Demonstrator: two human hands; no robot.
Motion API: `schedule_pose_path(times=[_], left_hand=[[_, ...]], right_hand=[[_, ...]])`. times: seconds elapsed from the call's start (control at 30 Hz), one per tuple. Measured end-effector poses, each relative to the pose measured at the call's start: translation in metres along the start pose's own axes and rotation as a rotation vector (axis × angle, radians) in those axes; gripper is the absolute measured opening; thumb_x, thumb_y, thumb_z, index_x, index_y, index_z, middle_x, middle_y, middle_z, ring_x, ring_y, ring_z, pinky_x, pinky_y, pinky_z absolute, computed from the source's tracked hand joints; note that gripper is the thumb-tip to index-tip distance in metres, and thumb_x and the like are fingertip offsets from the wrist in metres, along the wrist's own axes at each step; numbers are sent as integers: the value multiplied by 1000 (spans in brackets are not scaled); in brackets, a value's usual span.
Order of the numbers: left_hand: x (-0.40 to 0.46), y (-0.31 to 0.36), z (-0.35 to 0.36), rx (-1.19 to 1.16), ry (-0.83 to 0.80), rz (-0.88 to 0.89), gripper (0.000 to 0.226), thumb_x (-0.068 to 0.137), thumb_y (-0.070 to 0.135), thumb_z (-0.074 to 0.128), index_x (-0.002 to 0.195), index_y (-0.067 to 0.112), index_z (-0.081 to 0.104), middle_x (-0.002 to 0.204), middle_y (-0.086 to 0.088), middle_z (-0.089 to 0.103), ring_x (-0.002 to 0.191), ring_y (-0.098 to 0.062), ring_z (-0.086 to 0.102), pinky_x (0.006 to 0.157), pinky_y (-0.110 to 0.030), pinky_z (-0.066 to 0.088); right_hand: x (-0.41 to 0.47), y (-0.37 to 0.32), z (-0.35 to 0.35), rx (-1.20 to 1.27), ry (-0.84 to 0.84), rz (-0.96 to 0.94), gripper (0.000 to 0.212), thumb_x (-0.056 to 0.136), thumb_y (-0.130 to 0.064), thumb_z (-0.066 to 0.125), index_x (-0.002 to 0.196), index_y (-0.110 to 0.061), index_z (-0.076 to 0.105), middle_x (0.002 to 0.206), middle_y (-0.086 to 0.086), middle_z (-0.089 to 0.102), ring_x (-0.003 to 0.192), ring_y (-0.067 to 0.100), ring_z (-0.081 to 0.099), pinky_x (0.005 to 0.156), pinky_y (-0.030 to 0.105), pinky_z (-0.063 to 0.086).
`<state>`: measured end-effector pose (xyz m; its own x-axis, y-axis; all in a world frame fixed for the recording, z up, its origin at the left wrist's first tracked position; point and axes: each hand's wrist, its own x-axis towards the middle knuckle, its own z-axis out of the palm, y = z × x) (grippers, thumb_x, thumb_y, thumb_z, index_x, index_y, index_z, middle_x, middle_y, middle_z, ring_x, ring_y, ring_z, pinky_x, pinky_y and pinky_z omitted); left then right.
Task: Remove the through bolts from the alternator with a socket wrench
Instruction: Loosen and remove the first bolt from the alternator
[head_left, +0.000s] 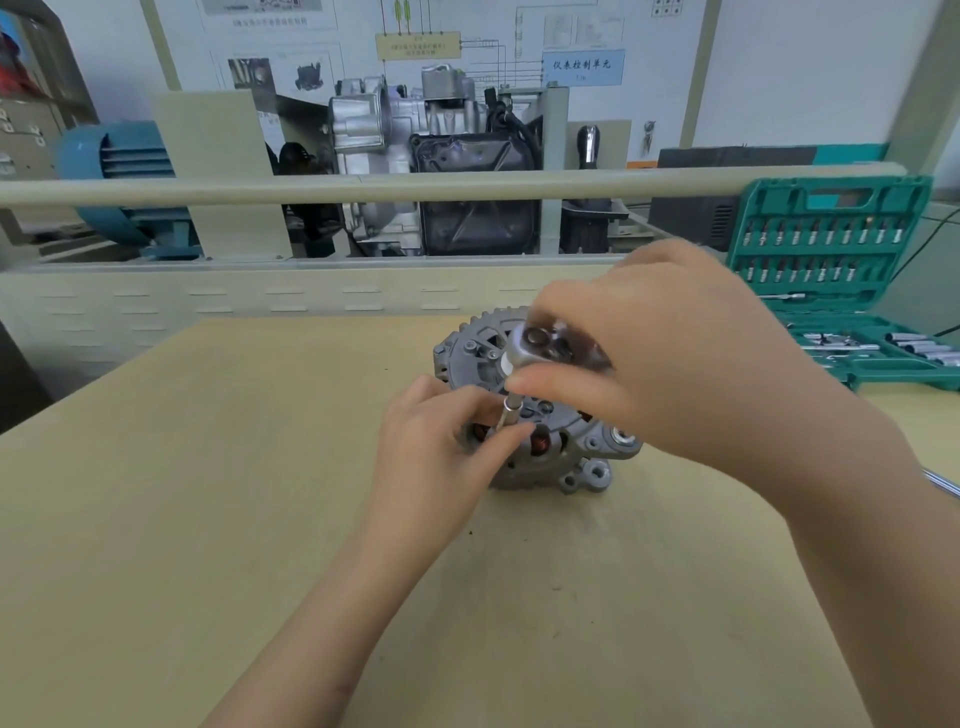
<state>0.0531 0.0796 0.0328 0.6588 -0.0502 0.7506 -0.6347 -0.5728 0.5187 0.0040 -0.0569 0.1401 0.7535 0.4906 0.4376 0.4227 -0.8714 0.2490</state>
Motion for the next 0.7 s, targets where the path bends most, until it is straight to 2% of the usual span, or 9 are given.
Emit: schedule_pose_path(times=[0.1,0.2,0.27,0.37,0.4,0.47,0.53,0.6,0.7], left_hand=[[0,0,0,15,1,-8,18,64,21,80,64,20,62,53,24,45,68,-8,47,64,-17,36],[-1,-4,-3,-90,-111,5,14,71,26,71,83,20,68,65,23,53,74,3,45,68,-6,33],[-1,-6,-5,-166,-161,8,23,73,27,64,93,17,69,77,20,59,77,7,45,72,-6,34],[-1,-8,-5,-198,-129,-21,14,74,19,72,80,30,65,70,20,59,75,6,47,69,-6,35],[0,-9,-4,-199,-108,-35,21,72,16,74,74,34,62,65,21,58,74,7,47,68,-5,35],[2,-8,-4,-175,-72,-62,30,69,17,76,63,39,56,63,23,58,73,8,46,65,-4,33],[4,-7,-2,-150,-51,-79,33,66,22,76,58,39,50,70,31,57,72,10,44,64,-3,32],[5,-7,-1,-153,-41,-100,34,65,22,77,56,38,48,63,26,57,70,11,44,63,-2,32],[4,-6,-5,-197,-80,-102,32,68,18,75,62,40,53,56,20,52,69,12,44,64,-2,32]], right_hand=[[0,0,3,-21,16,-16,54,73,-57,18,93,-22,54,68,-8,52,63,16,42,72,25,17],[-1,4,5,56,-3,-102,39,77,-48,21,89,-24,49,74,-12,49,73,14,43,71,24,16],[0,9,5,145,-56,-139,41,80,-42,26,105,-26,55,92,-14,56,91,12,47,78,23,18],[7,16,6,230,-106,-188,37,87,-34,39,120,-24,54,111,-11,60,103,12,49,93,27,28],[11,18,6,219,-117,-203,38,86,-37,39,117,-22,56,107,-10,62,101,14,51,91,31,34],[22,20,0,160,-131,-210,40,77,-49,33,98,-23,55,85,-14,59,83,10,52,71,34,40],[34,20,-6,61,-122,-203,41,68,-62,30,84,-28,47,63,-17,44,60,2,41,50,26,31],[44,18,-6,-8,-101,-183,59,59,-71,31,81,-22,54,56,-15,39,51,-2,32,44,21,24],[50,19,3,-8,-135,-151,71,49,-78,28,87,-29,62,65,-8,56,50,2,39,48,24,37]])
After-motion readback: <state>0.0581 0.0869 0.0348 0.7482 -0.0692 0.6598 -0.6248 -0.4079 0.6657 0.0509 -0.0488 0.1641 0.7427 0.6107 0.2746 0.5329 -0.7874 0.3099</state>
